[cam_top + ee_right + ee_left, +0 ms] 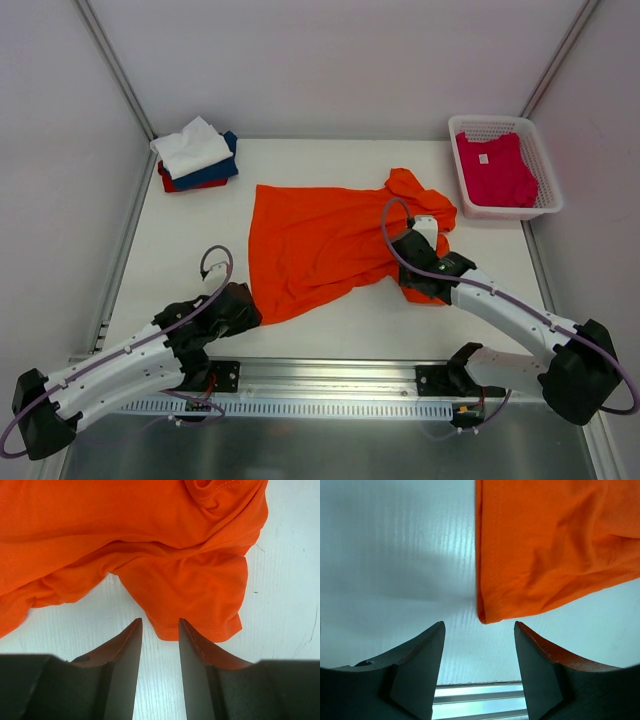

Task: Fold and stack the t-shirts
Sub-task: Flatten the tshirt out

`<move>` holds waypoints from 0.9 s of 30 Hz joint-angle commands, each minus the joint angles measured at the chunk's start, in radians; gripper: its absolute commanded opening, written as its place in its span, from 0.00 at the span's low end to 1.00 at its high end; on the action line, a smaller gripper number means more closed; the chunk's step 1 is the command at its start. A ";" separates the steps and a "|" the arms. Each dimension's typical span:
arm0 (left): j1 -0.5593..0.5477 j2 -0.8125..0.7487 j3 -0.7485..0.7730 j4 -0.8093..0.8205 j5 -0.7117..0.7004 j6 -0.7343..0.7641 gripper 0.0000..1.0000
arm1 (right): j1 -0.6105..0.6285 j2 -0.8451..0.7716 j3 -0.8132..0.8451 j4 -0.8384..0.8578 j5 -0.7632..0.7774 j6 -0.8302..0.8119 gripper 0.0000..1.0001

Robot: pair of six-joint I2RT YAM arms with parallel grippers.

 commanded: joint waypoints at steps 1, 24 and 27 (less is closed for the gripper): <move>-0.009 -0.058 -0.024 -0.089 -0.040 -0.054 0.58 | 0.007 -0.010 -0.014 0.022 -0.008 0.011 0.38; -0.021 0.171 -0.070 0.209 -0.050 -0.051 0.54 | 0.024 -0.061 -0.005 0.016 -0.032 0.014 0.38; -0.023 0.194 -0.064 0.229 -0.045 -0.046 0.53 | 0.024 -0.057 -0.005 0.014 -0.032 0.014 0.38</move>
